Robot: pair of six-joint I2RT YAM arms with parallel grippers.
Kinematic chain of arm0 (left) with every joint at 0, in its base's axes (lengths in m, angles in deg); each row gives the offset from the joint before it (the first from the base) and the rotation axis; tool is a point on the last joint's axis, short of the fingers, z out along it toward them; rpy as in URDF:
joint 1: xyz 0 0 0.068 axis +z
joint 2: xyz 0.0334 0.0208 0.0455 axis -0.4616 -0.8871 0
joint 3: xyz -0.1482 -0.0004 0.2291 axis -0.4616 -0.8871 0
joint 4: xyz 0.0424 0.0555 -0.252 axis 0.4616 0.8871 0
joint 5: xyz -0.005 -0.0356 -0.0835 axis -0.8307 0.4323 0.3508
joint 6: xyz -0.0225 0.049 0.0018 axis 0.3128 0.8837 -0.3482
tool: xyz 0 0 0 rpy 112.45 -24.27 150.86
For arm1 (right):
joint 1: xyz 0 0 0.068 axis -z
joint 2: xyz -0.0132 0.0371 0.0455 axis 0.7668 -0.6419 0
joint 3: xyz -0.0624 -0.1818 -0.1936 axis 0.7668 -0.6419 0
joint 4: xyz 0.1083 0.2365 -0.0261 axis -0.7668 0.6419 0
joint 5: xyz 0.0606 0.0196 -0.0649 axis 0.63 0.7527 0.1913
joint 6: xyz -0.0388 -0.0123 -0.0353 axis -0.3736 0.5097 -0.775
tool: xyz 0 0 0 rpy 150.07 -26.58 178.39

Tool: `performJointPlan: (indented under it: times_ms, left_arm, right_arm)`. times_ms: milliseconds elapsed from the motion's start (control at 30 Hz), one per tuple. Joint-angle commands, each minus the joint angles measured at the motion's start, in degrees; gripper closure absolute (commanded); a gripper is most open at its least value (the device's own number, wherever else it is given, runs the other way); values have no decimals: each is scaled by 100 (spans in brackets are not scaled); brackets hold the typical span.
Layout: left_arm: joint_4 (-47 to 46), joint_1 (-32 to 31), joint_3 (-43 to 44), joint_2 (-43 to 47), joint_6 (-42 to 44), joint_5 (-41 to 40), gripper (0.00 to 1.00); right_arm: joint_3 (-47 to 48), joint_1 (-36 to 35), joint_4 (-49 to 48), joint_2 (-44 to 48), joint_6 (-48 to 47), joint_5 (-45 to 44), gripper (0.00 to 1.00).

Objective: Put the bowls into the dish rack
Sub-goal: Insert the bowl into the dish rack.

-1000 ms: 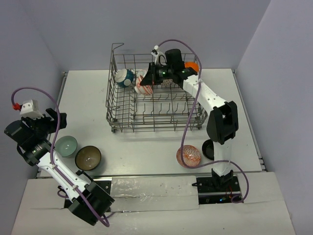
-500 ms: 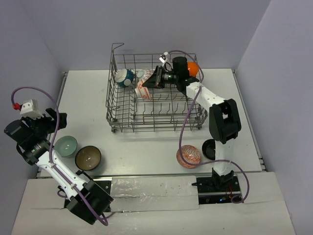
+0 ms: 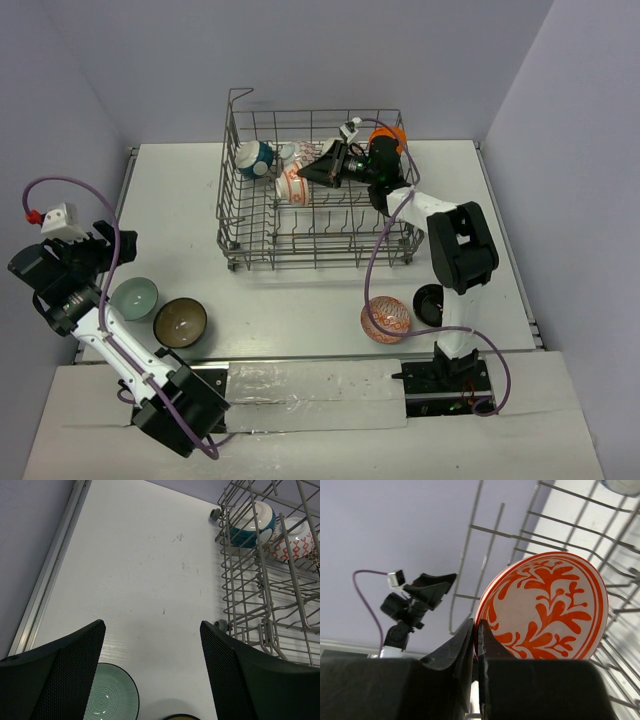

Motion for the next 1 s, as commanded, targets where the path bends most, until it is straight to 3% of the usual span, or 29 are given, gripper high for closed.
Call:
performJointPlan:
  times_ms: [0, 533, 967]
  left_arm:
    - [-191, 28, 53, -21, -90, 29, 17]
    - [-191, 19, 18, -118, -28, 72, 17]
    - [-173, 28, 17, -65, -11, 116, 17]
  right_arm:
    - [61, 12, -1264, 387, 566, 102, 100]
    - [-518, -14, -1212, 765, 453, -101, 100]
    - [-457, -295, -922, 686, 224, -136, 100]
